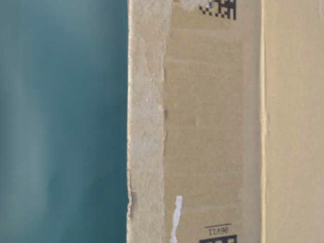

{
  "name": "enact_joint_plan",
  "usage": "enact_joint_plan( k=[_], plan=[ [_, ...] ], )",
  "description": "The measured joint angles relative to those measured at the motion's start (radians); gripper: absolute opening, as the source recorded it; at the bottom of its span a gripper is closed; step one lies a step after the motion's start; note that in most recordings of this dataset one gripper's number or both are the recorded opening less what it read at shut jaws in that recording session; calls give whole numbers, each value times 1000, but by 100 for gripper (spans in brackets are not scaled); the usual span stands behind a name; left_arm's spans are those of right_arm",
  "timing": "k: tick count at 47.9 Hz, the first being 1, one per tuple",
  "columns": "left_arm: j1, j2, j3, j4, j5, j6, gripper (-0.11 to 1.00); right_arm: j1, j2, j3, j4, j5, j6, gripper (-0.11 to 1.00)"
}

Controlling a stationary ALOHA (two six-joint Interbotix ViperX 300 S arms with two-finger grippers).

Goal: Close the cardboard box.
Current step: 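Push the left and right side flaps inward with both grippers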

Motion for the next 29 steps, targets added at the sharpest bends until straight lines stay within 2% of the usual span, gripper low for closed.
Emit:
enact_joint_plan(
  k=[14,29],
  plan=[
    [5,169,-101,0,-97,8,0,-2,138,-49,2,-160,0,0],
    [14,345,-207,0,-109,8,0,-2,356,-138,15,-196,0,0]
  ],
)
